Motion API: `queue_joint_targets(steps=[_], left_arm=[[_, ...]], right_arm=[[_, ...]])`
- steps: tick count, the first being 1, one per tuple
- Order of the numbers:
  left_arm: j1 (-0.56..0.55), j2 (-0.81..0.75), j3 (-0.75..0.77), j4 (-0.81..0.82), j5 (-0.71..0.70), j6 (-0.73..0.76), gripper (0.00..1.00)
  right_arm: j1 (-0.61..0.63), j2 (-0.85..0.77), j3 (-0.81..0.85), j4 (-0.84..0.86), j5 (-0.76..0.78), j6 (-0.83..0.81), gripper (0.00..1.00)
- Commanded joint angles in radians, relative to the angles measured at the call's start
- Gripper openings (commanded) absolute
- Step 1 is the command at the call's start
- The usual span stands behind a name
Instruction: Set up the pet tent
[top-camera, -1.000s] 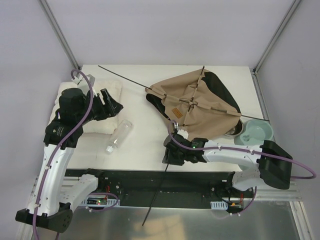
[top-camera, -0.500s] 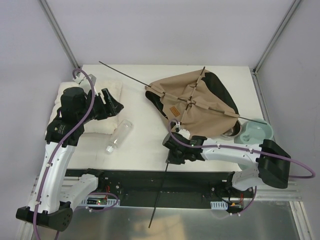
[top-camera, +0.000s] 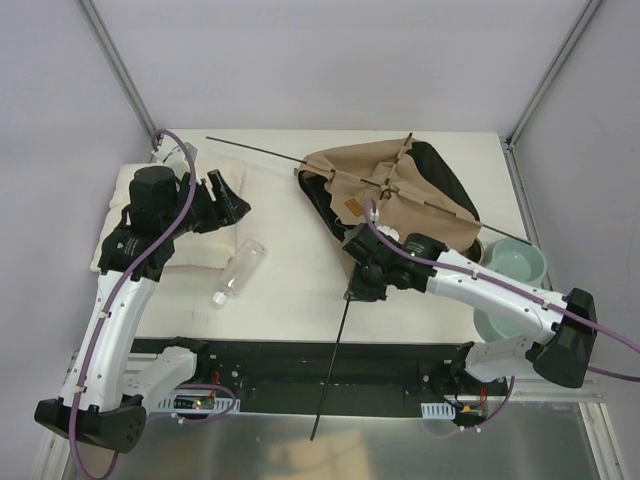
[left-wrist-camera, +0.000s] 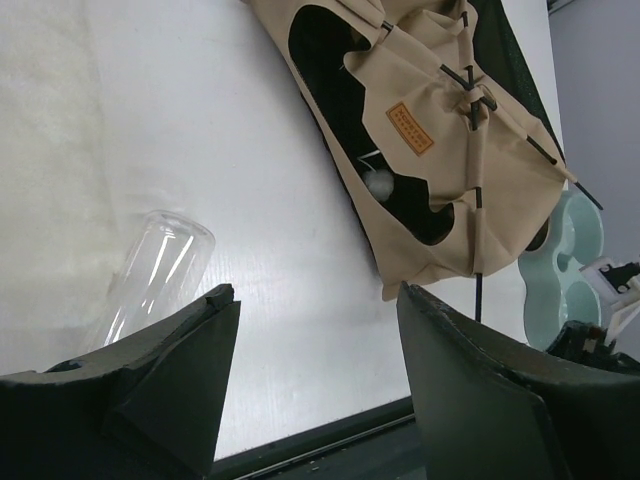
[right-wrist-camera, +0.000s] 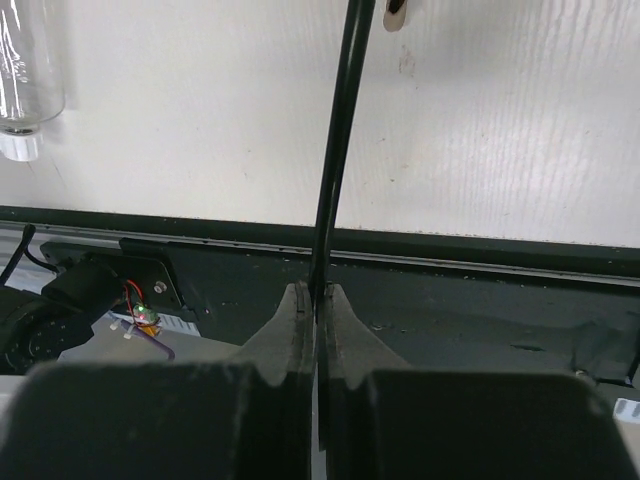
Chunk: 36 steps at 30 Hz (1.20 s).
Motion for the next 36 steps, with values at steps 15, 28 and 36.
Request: queue_joint_targets(steps=[15,28,36], left_arm=[[-0.006,0.027,0.038,0.091,0.016,-0.006,0.66],[-0.024,0.07,-0.034,0.256,0.492,0.0,0.66],[-0.214,0.097,-0.182,0.514,0.52,-0.081,0.69]], right_arm=[[-0.211,0.016,0.298,-0.218,0.012,-0.247,0.0],[-0.294,0.041,0.352,0.028,0.136,-0.43,0.0],[-0.354,0.026,0.324,0.227,0.121,-0.528,0.0]])
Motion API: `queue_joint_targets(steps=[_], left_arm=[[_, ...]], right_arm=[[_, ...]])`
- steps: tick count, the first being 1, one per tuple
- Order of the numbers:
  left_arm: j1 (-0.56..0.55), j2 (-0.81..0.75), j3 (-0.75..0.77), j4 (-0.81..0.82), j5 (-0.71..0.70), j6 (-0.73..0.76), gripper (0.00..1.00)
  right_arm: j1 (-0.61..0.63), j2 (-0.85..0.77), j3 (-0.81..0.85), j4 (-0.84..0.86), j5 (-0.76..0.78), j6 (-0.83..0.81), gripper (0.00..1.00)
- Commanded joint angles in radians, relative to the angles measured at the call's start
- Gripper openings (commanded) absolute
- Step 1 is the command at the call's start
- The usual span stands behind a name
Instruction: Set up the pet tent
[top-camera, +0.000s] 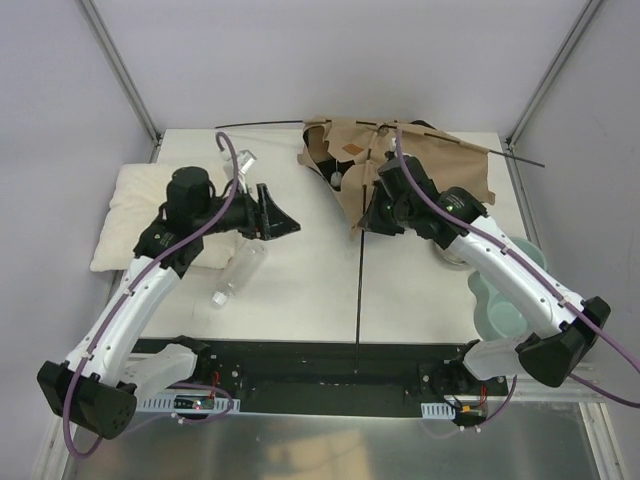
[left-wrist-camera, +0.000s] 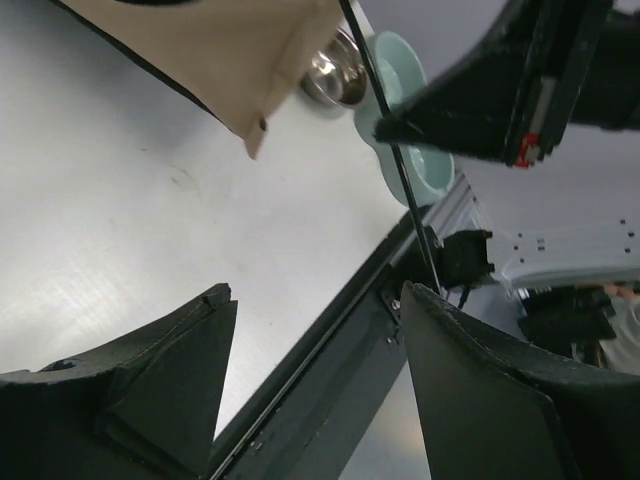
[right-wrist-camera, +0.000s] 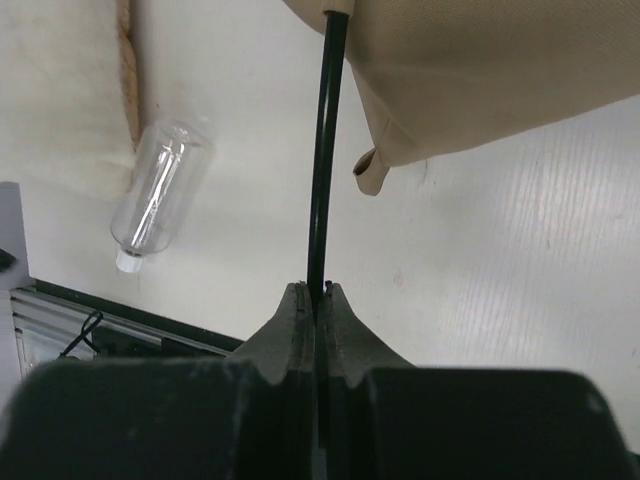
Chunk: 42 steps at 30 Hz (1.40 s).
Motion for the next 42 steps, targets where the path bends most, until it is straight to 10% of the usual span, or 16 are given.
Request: queue_joint_targets(steps=[1,19,42], left_arm=[[-0.133,0.042,-0.057,0.222,0.062,-0.066,0.69],[-0.313,0.3,-0.021,0.451,-0.028,-0.192,0.69],[-0.385,0.365,0.008,0.473,-0.031,-0.196,0.65]], right_arm=[[-0.062,-0.014,0.015,0.217,0.097,-0.089,0.0],[-0.082,-0.085,-0.177,0.563,0.157,0.059,0.0],[-0.082,-0.092,-0.211,0.612,0.191,0.114,0.0]])
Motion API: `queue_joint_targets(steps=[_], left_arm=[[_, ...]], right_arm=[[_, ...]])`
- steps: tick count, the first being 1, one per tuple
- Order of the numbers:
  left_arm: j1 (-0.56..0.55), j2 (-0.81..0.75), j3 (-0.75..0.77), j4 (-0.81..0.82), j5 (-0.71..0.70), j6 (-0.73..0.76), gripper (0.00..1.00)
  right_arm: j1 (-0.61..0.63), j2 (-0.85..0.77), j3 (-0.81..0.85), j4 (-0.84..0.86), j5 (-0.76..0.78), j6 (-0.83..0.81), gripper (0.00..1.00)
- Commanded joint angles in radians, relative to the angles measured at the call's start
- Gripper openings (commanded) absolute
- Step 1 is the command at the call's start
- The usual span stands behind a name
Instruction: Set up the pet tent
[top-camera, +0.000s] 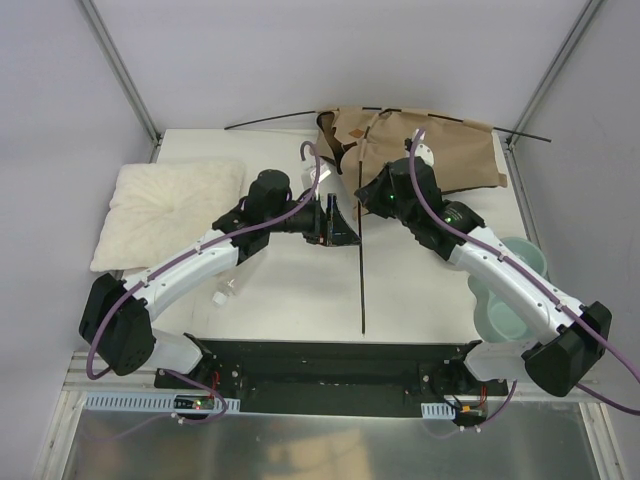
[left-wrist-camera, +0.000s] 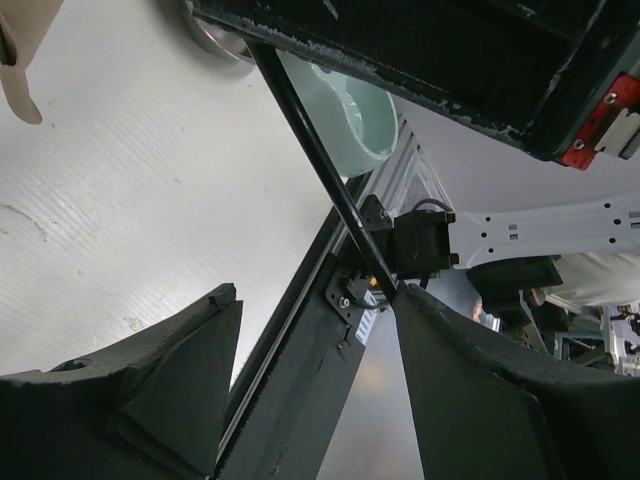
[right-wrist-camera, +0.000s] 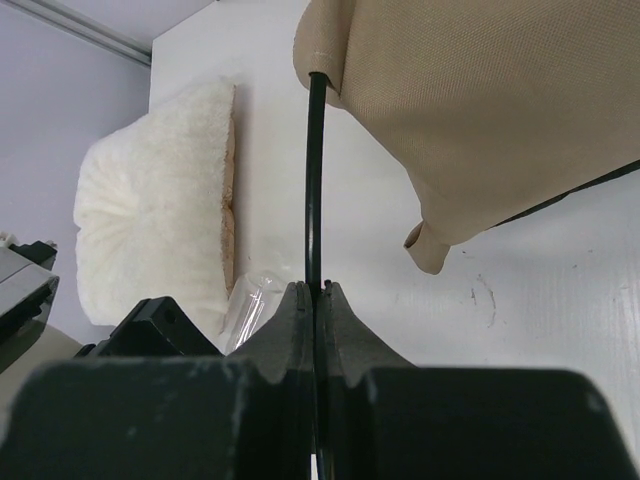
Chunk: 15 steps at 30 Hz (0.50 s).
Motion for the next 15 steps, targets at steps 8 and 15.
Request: queue_joint_targets(steps=[8,15], left_arm=[[-0.017,-0.081,-0.04,0.076,0.061,0.0,0.68],[-0.017,-0.198,-0.151,0.09,0.044,0.016,0.71]], right_arm=[[-0.023,-0.053,-0.025,0.133,0.115,0.022,0.0],[-0.023,-0.058,-0.037,0.154,0.118,0.04,0.0]])
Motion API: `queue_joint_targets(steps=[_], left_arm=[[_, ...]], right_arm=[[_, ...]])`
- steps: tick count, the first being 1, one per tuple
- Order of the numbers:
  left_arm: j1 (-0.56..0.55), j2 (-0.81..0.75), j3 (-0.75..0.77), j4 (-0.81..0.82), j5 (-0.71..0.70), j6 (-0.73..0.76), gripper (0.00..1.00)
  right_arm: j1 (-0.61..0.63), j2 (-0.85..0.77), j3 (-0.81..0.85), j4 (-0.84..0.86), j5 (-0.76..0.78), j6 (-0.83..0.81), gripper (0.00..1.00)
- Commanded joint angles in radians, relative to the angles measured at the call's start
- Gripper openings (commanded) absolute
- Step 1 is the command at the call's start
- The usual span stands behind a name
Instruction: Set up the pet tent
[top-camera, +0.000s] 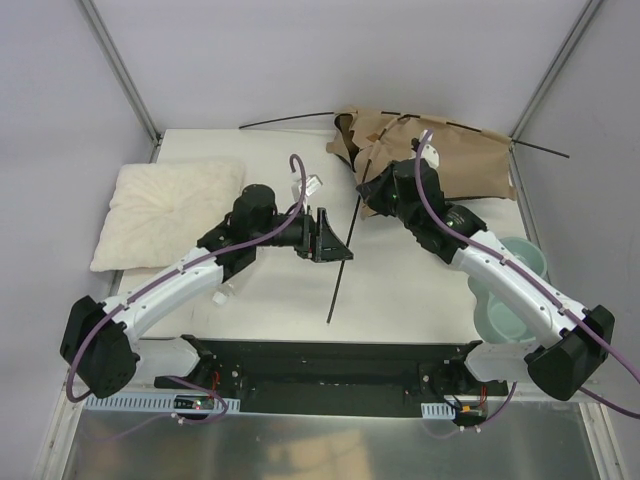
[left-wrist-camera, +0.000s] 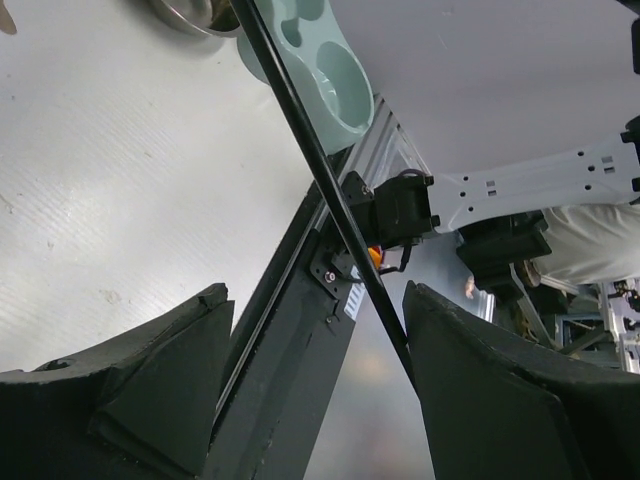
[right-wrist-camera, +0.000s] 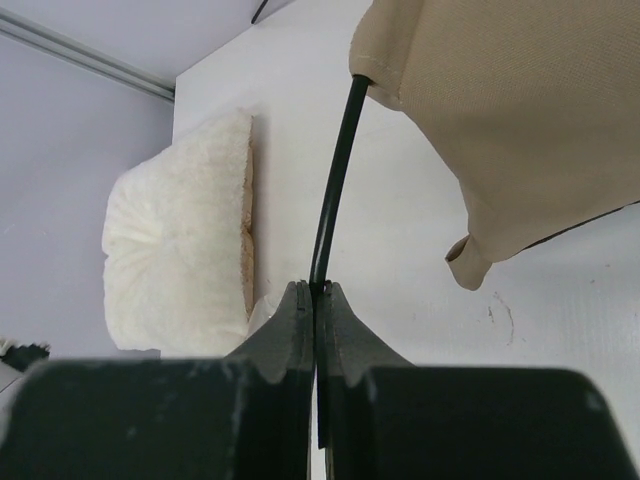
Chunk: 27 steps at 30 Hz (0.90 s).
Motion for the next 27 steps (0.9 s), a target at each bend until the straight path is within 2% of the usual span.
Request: queue_joint_targets(steps=[1,7,10,15,19,20,25,27], left_arm=[[-0.01,-0.077,-0.044,0.051,0.019,0.022,0.71],[-0.028,-0.094,-0.078,0.047,0.084,0.039,0.66],[-0.042,-0.094,-0.075,0.012,0.11,0.065,0.59],[-0.057,-0.08,-0.049,-0.065,0.085,0.117,0.32],[-0.061,-0.052,-0.015,-0.085,0.048,0.127,0.03],[-0.062,-0.045,-0.001,-0.088,0.032,0.128,0.0],[-0.068,-0.009,0.053,-0.12,-0.051,0.127,0.0],[-0.068,-0.006,0.066,-0.127,-0.076,0.13,0.0]], right_arm=[[-0.022,-0.035,-0.006,0.089,0.085,0.012,0.0],[-0.025,-0.026,-0.015,0.103,0.062,0.033,0.0],[-0.027,-0.024,-0.023,0.115,0.042,0.042,0.0],[-0.038,-0.021,-0.026,0.117,0.018,0.047,0.0],[-0.047,-0.028,-0.037,0.1,0.012,0.053,0.0],[-0.05,-0.028,-0.041,0.095,0.007,0.053,0.0],[-0.068,-0.02,-0.049,0.055,-0.025,0.07,0.0],[-0.074,-0.018,-0.055,0.044,-0.033,0.073,0.09]])
